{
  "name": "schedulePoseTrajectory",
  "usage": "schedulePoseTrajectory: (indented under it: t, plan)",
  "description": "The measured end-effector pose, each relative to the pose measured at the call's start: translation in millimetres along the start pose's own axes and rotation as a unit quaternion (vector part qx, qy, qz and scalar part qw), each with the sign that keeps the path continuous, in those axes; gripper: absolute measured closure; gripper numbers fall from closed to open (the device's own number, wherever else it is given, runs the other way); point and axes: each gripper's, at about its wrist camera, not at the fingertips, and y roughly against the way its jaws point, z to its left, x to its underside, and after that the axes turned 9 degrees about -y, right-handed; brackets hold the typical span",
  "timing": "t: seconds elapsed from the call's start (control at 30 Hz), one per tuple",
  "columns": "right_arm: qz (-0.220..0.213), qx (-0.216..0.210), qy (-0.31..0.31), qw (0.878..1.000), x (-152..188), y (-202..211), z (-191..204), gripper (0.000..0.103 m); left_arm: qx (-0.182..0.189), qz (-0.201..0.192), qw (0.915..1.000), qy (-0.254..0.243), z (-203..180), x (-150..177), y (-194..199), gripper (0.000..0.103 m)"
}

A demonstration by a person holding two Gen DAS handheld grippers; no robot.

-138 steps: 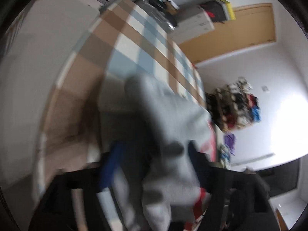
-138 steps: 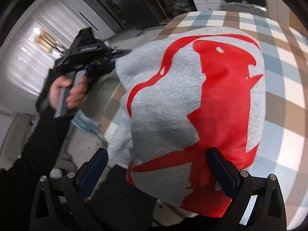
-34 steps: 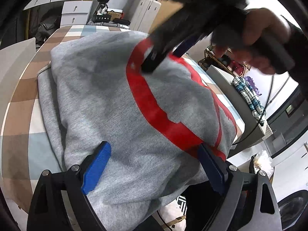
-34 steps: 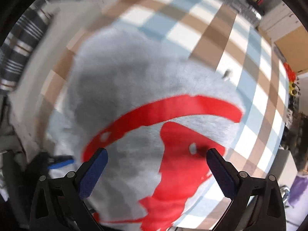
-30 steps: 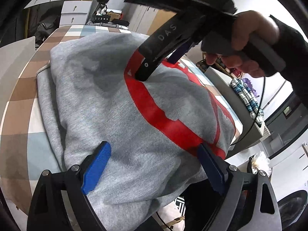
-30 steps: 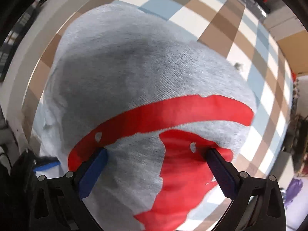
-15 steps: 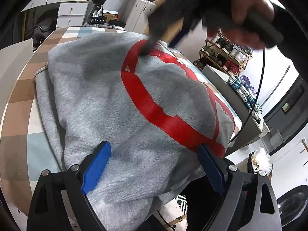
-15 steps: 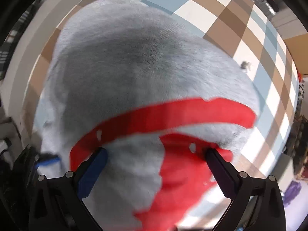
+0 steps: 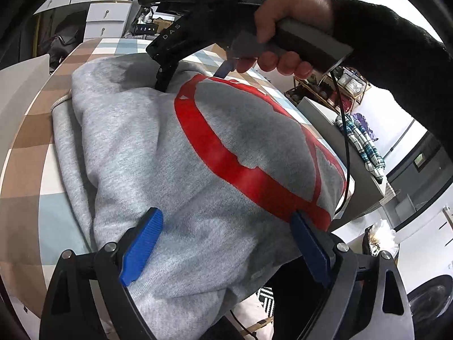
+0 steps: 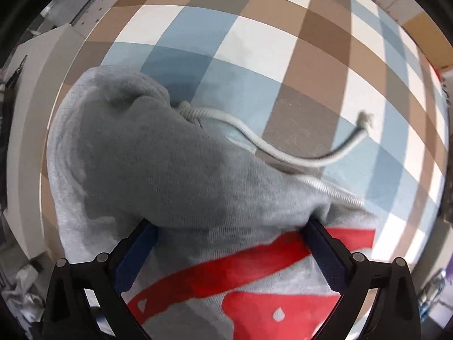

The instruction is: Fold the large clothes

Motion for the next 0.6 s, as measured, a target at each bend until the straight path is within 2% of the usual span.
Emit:
schedulePoseTrajectory:
  t: [0.13, 0.2, 0.3, 0.4, 0.43, 0.5, 0.57, 0.6]
  plan:
    - [-0.016, -0.009, 0.011, 1.0, 5, 7, -4, 0.0, 0.004, 0.0, 1.0, -0.003, 0, 0, 0, 0.015]
    - [-0.024, -0.02, -0.002, 1.0, 16, 25, -8, 0.0, 0.003, 0.003, 1.0, -0.008, -1, 1, 1, 0.015]
    - [-0.07, -0.095, 0.002, 0.993, 51, 73, -26, 0.0, 0.014, 0.003, 0.9999, -0.001, 2, 0, 2, 0.015]
    - [-0.073, -0.147, 0.028, 0.986, 103, 104, -26, 0.0, 0.052, 0.009, 0.9982, 0.03, 10, -2, 8, 0.015]
    - [-0.058, -0.179, 0.03, 0.982, 124, 109, -26, 0.0, 0.062, 0.014, 0.9974, 0.035, 13, -3, 11, 0.015]
    - [-0.005, -0.277, 0.022, 0.961, 155, 103, -24, 0.0, 0.078, 0.02, 0.9955, 0.05, 18, -1, 16, 0.015]
    - [0.036, -0.322, 0.012, 0.946, 172, 82, -23, 0.0, 0.093, 0.017, 0.9931, 0.069, 22, 3, 26, 0.015]
    - [0.049, -0.323, 0.011, 0.945, 179, 69, -20, 0.0, 0.097, 0.016, 0.9922, 0.076, 24, 5, 30, 0.015]
